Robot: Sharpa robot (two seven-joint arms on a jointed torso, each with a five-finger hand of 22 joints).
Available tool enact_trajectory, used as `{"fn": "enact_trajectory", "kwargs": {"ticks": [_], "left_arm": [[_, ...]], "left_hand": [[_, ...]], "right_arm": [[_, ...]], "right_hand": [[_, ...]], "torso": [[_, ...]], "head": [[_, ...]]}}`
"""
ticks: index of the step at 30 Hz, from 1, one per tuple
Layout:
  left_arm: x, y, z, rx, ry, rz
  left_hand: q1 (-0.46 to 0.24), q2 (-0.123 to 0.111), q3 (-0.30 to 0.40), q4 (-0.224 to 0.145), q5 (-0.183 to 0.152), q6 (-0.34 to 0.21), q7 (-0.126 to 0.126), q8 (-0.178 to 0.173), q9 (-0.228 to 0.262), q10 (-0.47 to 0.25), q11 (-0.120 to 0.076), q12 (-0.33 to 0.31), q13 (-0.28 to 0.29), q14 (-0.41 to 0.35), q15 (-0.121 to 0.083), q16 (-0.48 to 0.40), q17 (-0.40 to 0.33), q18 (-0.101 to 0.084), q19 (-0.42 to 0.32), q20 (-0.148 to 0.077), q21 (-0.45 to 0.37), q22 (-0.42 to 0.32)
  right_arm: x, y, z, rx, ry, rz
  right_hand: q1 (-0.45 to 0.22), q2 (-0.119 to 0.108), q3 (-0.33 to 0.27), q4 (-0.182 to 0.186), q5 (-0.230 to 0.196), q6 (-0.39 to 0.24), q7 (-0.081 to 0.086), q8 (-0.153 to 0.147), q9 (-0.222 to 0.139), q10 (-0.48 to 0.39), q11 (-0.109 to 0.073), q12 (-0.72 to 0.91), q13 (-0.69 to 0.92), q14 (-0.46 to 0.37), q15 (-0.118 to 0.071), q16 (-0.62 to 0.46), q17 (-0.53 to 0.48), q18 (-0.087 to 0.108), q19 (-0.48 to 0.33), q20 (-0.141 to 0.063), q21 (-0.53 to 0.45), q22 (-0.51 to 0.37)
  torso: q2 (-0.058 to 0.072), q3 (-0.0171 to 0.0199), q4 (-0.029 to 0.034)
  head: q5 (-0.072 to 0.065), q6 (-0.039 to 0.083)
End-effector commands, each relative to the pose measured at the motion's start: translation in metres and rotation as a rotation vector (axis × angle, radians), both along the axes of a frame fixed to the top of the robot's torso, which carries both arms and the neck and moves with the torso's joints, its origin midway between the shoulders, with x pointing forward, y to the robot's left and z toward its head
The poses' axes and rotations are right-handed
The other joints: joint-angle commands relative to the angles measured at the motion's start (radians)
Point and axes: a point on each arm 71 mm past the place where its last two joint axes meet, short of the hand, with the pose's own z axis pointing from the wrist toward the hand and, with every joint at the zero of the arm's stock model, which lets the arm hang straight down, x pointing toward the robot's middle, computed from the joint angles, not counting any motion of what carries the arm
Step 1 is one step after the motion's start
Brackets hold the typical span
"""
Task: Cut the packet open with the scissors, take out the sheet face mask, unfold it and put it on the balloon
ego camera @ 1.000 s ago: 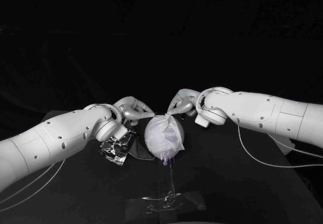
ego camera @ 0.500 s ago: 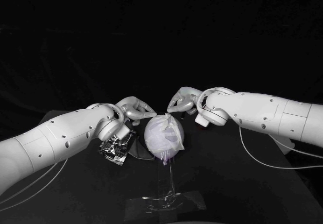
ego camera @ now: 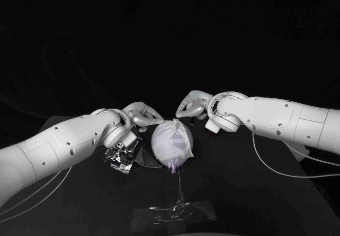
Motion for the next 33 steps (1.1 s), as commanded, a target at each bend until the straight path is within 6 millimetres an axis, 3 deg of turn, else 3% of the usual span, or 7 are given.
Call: {"fn": "enact_trajectory", "kwargs": {"ticks": [1, 13, 21, 22, 25, 33], "left_arm": [[-0.0017, -0.0041, -0.0008, 0.018, 0.008, -0.035], [-0.0021, -0.0061, -0.0015, 0.037, 0.002, -0.057], [-0.0003, -0.0073, 0.0008, 0.015, -0.026, -0.048], [0.0004, -0.0073, 0.0015, 0.008, -0.034, -0.041], [0.0016, -0.007, 0.0027, -0.003, -0.049, -0.029], [0.0038, -0.0067, 0.006, -0.035, -0.089, -0.002]], "left_hand": [[0.012, 0.001, 0.003, -0.001, 0.002, -0.001, 0.002, -0.004, -0.001, 0.008, 0.002, 0.005, 0.001, 0.021, -0.004, 0.007, 0.046, -0.013, 0.008, 0.0, 0.006, 0.003], [0.016, 0.006, 0.01, 0.0, 0.002, 0.013, 0.001, -0.002, -0.001, 0.022, 0.002, 0.011, 0.013, 0.026, -0.004, 0.008, 0.057, -0.016, 0.019, -0.001, 0.016, 0.018], [0.043, 0.055, 0.053, -0.008, 0.002, 0.058, -0.014, 0.014, 0.004, 0.064, -0.013, 0.025, 0.049, 0.034, -0.014, 0.01, 0.076, -0.017, 0.026, -0.004, 0.025, 0.03], [0.055, 0.073, 0.072, -0.016, 0.002, 0.076, -0.021, 0.024, 0.009, 0.086, -0.021, 0.033, 0.071, 0.038, -0.021, 0.011, 0.086, -0.018, 0.03, -0.007, 0.03, 0.036], [0.068, 0.086, 0.094, -0.033, 0.003, 0.104, -0.03, 0.043, 0.02, 0.124, -0.032, 0.048, 0.112, 0.043, -0.03, 0.012, 0.099, -0.021, 0.039, -0.011, 0.039, 0.049], [0.041, 0.07, 0.15, -0.06, 0.002, 0.113, -0.04, 0.075, 0.051, 0.153, -0.045, 0.05, 0.135, 0.046, -0.045, 0.012, 0.104, -0.024, 0.044, -0.025, 0.051, 0.065]], "right_arm": [[-0.0002, 0.0005, 0.0011, 0.005, -0.013, 0.007], [-0.0004, 0.0002, 0.0013, 0.008, -0.015, 0.005], [-0.0004, 0.0001, 0.0012, 0.012, -0.012, 0.004], [-0.0005, 0.0002, 0.0012, 0.012, -0.011, 0.004], [-0.0006, 0.0004, 0.0011, 0.013, -0.011, 0.005], [-0.001, 0.0, 0.0013, 0.015, -0.012, 0.004]], "right_hand": [[0.0, 0.004, 0.008, 0.0, 0.005, 0.007, -0.012, 0.052, 0.093, 0.104, -0.007, 0.006, 0.263, 0.108, -0.007, 0.003, 0.263, -0.015, 0.044, -0.008, 0.003, 0.215], [-0.006, 0.003, 0.014, -0.001, 0.005, 0.002, -0.012, 0.058, 0.099, 0.104, -0.007, 0.006, 0.263, 0.108, -0.007, 0.003, 0.263, -0.015, 0.043, -0.008, 0.002, 0.214], [-0.013, 0.003, 0.017, 0.0, 0.005, -0.002, -0.011, 0.061, 0.103, 0.104, -0.006, 0.006, 0.263, 0.108, -0.007, 0.003, 0.263, -0.014, 0.042, -0.009, -0.003, 0.213], [-0.013, 0.003, 0.017, 0.0, 0.005, -0.002, -0.011, 0.061, 0.103, 0.104, -0.006, 0.006, 0.263, 0.108, -0.007, 0.003, 0.263, -0.014, 0.042, -0.009, -0.003, 0.213], [-0.013, 0.003, 0.017, 0.0, 0.005, -0.002, -0.011, 0.061, 0.103, 0.104, -0.006, 0.006, 0.263, 0.108, -0.007, 0.003, 0.263, -0.014, 0.042, -0.009, -0.003, 0.213], [-0.014, 0.003, 0.018, 0.0, 0.005, -0.003, -0.011, 0.061, 0.104, 0.104, -0.006, 0.006, 0.263, 0.108, -0.007, 0.003, 0.263, -0.014, 0.041, -0.009, -0.005, 0.213]], "torso": [[0.001, -0.0004, 0.0004], [0.002, -0.0003, 0.0006], [0.002, -0.0003, -0.0002], [0.002, -0.0003, -0.0003], [0.001, 0.0001, 0.0], [0.002, -0.0005, -0.0003]], "head": [[-0.002, -0.002], [-0.002, -0.009], [0.0, -0.012], [0.0, -0.012], [0.0, -0.014], [0.001, -0.017]]}}
